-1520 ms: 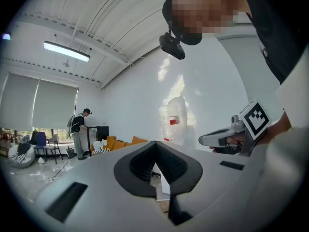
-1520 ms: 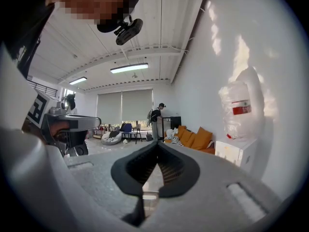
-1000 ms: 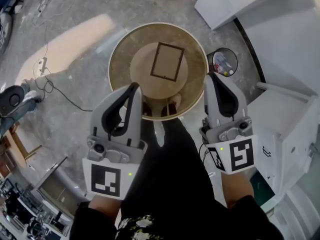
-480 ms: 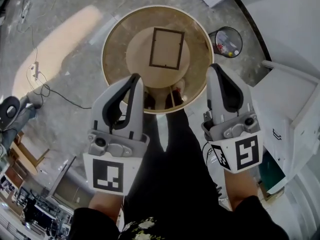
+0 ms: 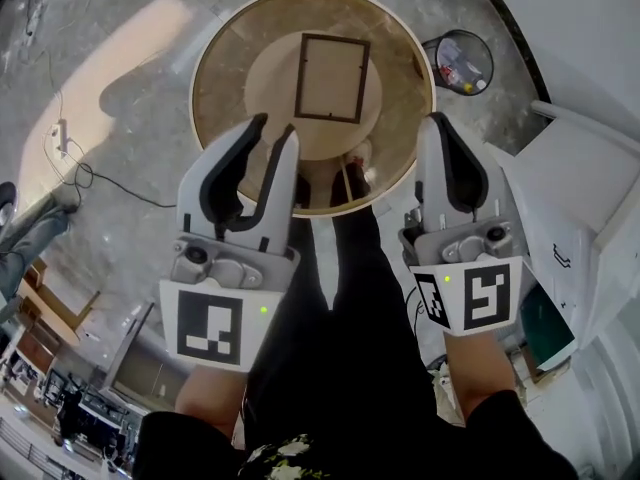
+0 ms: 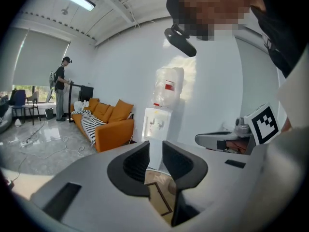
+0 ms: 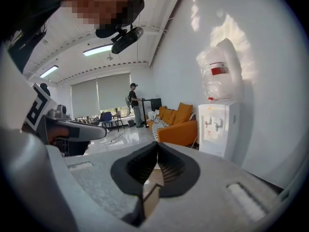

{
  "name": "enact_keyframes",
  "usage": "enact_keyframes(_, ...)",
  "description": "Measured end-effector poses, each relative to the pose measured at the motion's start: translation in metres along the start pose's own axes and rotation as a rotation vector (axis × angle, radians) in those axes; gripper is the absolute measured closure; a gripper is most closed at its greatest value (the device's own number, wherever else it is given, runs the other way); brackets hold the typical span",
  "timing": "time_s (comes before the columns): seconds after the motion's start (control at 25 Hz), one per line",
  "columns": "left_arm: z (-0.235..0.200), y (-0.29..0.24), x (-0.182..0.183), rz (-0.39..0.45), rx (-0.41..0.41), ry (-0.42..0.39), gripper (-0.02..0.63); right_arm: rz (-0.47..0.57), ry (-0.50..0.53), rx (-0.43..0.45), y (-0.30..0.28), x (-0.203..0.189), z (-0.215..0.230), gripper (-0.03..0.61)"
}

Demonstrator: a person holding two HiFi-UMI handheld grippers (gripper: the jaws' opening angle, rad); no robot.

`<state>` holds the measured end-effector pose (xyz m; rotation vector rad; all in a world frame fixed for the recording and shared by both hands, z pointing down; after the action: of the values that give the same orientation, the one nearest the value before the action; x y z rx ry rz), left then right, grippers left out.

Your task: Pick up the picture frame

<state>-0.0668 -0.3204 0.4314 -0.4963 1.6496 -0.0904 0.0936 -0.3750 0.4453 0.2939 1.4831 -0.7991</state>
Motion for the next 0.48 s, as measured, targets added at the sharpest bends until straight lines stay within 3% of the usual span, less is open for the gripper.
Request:
enact_keyframes(0.08,-0.004,-0.004,-0.012,-0.018,0.004,0.02,0.518,-0.013,-0.013,0.001,-0.006,-0.011,-0.002,0.577)
enact_keyframes(0.16,-0.006,-0.007,-0.022,-0.03,0.01,0.029,0.518,-0.043,-0.043,0.026,-0.012,-0.023,-0.004,0.412)
enact_keyframes(0.48,-0.013,-0.025,-0.064,-0.087,-0.003,0.052,0.518,-0.113,-0.035,0.014,-0.026,-0.065,0.001,0.411)
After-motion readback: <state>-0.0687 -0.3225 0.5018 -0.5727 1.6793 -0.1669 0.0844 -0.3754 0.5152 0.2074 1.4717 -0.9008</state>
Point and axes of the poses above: the fingertips, and each gripper's own axes: y backward along the fingers, z to its right, x out of its top, the point moved 4 cm from there along y, backward along the fingers, and after that the axes turned 1 degree about z, right-handed, at the moved point
